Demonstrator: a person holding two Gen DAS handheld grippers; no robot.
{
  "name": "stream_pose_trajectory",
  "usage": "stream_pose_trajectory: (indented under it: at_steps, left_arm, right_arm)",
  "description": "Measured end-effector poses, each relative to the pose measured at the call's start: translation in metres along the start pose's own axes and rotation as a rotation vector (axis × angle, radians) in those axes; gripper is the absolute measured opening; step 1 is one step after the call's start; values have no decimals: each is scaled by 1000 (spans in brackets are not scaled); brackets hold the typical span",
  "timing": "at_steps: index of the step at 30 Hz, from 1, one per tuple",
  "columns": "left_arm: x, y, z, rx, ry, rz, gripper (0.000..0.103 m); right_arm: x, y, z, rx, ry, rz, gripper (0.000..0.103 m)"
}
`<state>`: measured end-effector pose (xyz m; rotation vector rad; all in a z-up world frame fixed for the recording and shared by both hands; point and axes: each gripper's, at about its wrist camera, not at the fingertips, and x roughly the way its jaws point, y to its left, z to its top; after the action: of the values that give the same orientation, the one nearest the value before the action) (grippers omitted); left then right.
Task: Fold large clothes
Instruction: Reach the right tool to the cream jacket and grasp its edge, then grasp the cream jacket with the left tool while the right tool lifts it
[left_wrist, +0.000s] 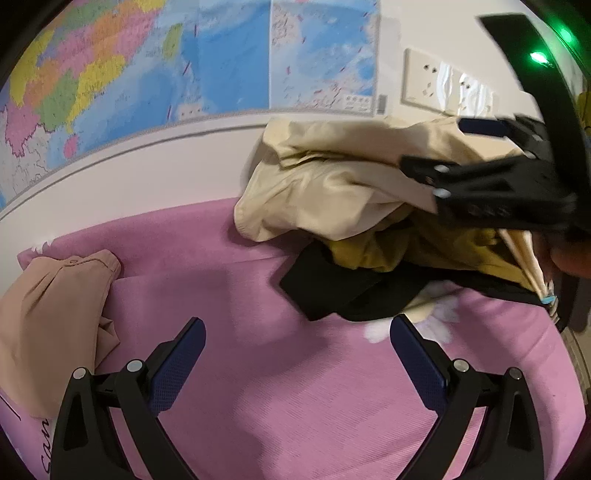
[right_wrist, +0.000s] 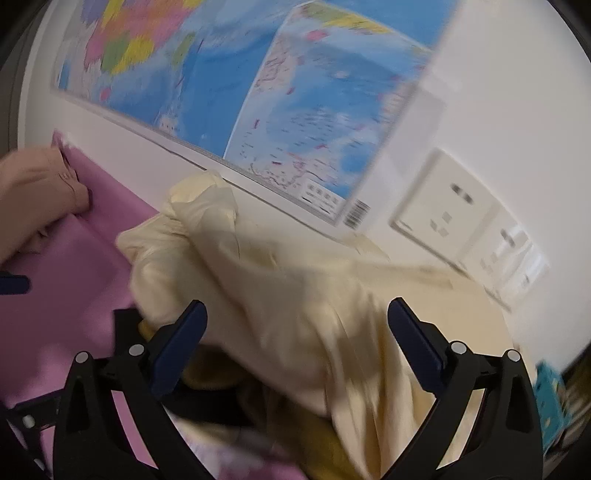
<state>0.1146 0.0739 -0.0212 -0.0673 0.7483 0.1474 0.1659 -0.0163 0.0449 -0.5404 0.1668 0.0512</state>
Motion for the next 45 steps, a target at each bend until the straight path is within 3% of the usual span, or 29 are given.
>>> stream_pose_trajectory:
  at_steps: [3,4,5,9,10,11,13,18,19,20,22,26,30,38,40,45]
  left_arm:
    - [10,7,0,-8,13,11,97]
    - [11,8,0,-9,15,14,97]
    - [14,11,0,-9,17,17,97]
    - [21,21,-1,-5,18,22,97]
    - [24,24,0,-2,15,29,97]
    - [26,26,1,1,13,34,97]
    - [28,31,3,0,6,44,97]
    - [31,41,7,-19,-4,51,97]
    - [31,42,8,-23,-5,46,97]
    - [32,44,8,-26,-7,39,97]
    - [34,45,8,-28,-9,27,97]
    - [37,48,13,-29,-41,-25,97]
    - [33,45,29,-21,-102,-97,97]
    - [-10,1,71,94,-370,-288,97]
    - [-6,-9,86,111,-390,-334,97]
    - [21,-45,124,185,-388,-351,97]
  right_arm:
    - [18,-5,5,6,33,66,70]
    - [18,-7,7,-3,40,68,33]
    - [16,-10,10,-17,54,82,8]
    - [-28,-48,13,107,-87,97,9]
    - [-34,-57,11,157,-97,109,19]
    - [-34,-60,10,175,-93,119,41]
    - [-25,-54,8,139,-68,120,58]
    - [12,-19,11,-39,34,121,66]
    - [18,-16,12,-57,42,119,60]
    - [21,-17,12,-56,47,123,40]
    - [20,-28,17,-1,64,163,10]
    - [-45,-76,42,130,-97,168,7]
    - [-121,-120,60,199,-248,104,6]
    - [-209,-183,56,297,-385,19,5]
    - [-224,-194,51,310,-414,12,5]
    - [-251,-218,28,333,-456,-14,5]
